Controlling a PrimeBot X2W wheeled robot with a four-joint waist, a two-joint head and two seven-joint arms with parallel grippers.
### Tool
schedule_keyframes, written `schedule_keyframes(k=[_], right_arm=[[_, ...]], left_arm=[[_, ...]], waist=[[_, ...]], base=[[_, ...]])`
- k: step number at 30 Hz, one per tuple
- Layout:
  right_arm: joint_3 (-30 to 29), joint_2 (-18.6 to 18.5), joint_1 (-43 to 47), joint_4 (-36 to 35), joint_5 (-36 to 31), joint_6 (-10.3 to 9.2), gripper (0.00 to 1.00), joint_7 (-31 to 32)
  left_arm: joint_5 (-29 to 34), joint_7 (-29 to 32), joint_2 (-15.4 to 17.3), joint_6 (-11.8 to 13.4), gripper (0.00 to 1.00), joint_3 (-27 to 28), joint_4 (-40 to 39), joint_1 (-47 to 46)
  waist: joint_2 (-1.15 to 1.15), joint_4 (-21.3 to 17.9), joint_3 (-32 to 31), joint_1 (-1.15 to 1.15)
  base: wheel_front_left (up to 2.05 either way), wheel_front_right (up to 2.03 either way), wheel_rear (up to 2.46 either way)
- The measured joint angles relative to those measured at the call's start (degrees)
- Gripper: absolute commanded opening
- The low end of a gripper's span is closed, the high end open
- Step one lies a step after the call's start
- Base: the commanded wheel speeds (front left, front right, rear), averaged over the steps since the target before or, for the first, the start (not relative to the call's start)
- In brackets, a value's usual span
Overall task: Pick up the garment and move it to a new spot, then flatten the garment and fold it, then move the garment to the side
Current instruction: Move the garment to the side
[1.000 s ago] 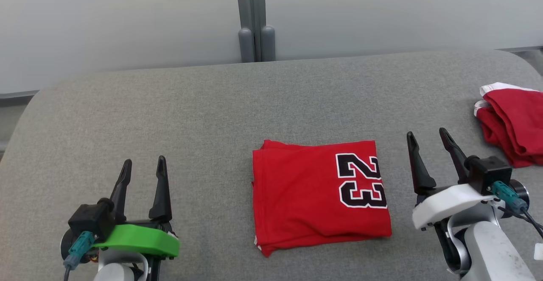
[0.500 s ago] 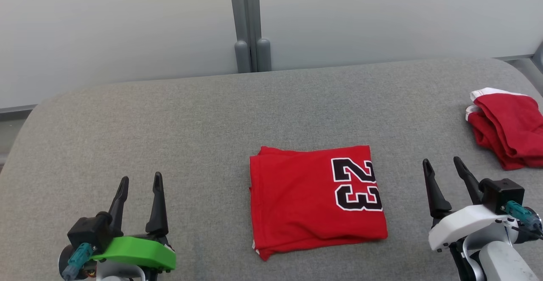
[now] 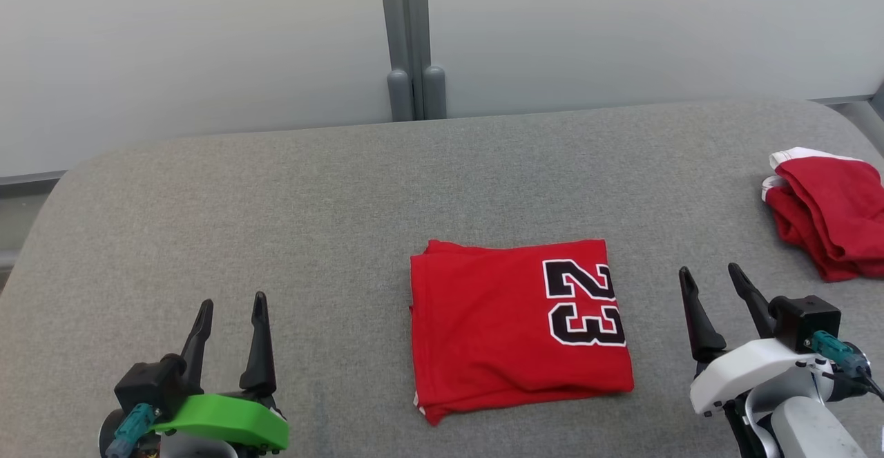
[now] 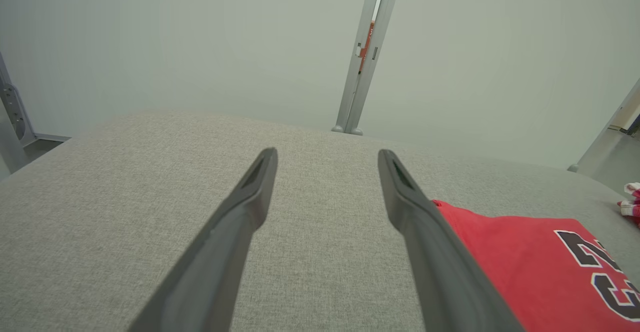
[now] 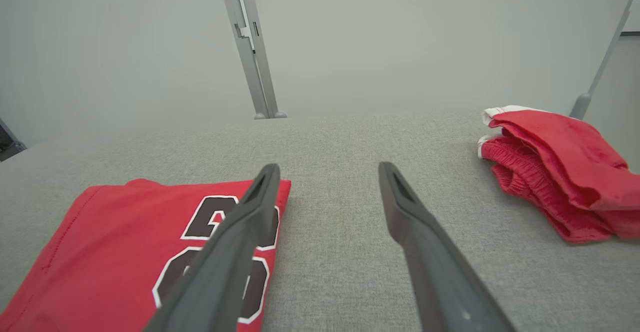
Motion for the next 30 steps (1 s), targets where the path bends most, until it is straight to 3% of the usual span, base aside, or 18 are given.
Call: schedule_keyframes(k=[8,14,18,30], right_arm=[[1.6,0.0,-0.8,1.0,0.1,0.00,1.00,1.6],[3.5,0.3,-4.3,3.1,1.9,0.00,1.00,10.0],[4.1,1.0,-6.4,7.4,3.6,0.00,1.00,16.9],[2.0,2.8,-8.9,19.7,4.9,-0.02,1.00,22.5]], left_arm=[[-0.1,0.0,0.0,0.0,1.00,-0.4,-0.4,0.6],[0.3,0.0,0.0,0.0,1.00,-0.7,-1.0,0.8],[0.4,0.0,0.0,0.0,1.00,-1.1,-1.5,0.8],[0.3,0.0,0.0,0.0,1.00,-1.5,-2.3,0.7]], waist=[[0.00,0.7,0.4,0.00],[0.00,2.3,1.1,0.00],[0.00,4.1,1.6,0.00],[0.00,11.3,4.2,0.00]], base=[[0.00,0.00,0.00],[0.00,0.00,0.00],[0.00,0.00,0.00],[0.00,0.00,0.00]])
